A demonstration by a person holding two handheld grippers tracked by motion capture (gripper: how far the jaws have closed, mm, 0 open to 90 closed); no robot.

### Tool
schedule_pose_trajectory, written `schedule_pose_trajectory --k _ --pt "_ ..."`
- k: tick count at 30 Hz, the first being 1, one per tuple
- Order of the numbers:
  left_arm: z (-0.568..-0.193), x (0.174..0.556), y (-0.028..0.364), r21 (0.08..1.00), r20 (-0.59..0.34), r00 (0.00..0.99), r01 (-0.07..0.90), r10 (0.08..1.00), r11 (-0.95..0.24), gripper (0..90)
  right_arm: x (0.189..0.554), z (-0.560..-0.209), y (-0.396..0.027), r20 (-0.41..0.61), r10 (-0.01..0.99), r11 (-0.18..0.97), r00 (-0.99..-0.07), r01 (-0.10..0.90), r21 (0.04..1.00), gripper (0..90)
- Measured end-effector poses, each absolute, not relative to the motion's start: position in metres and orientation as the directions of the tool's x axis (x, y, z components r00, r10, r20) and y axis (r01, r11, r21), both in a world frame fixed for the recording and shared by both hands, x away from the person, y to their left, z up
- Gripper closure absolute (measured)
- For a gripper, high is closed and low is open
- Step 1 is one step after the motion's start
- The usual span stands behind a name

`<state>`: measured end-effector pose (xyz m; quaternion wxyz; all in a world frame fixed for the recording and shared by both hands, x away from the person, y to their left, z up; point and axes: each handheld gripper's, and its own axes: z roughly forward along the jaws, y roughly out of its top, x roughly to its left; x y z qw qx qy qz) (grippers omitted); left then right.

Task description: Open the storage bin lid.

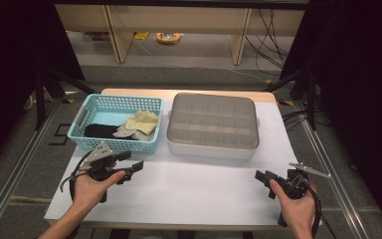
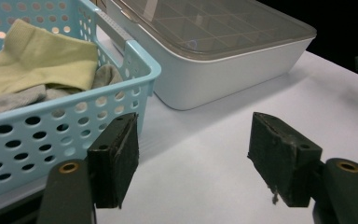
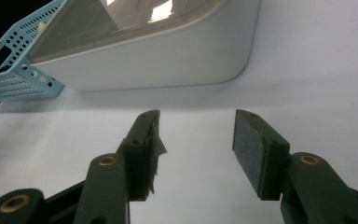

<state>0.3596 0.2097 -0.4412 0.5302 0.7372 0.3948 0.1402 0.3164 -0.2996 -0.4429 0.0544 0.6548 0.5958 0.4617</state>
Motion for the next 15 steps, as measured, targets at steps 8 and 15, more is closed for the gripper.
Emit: schedule_pose_trajectory --k 8,15 --pt "-0.424 0.378 0.201 0.884 -0.212 0.615 0.452 0.76 -0.119 32.8 0.323 -0.425 -0.302 0.543 0.832 -0.299 -0.116 0.73 0.614 51.0" --pt "-0.409 0.406 0.185 0.879 -0.188 0.624 0.451 0.758 -0.153 32.0 0.337 -0.41 -0.308 0.511 0.851 -0.298 -0.122 0.689 0.661 51.4"
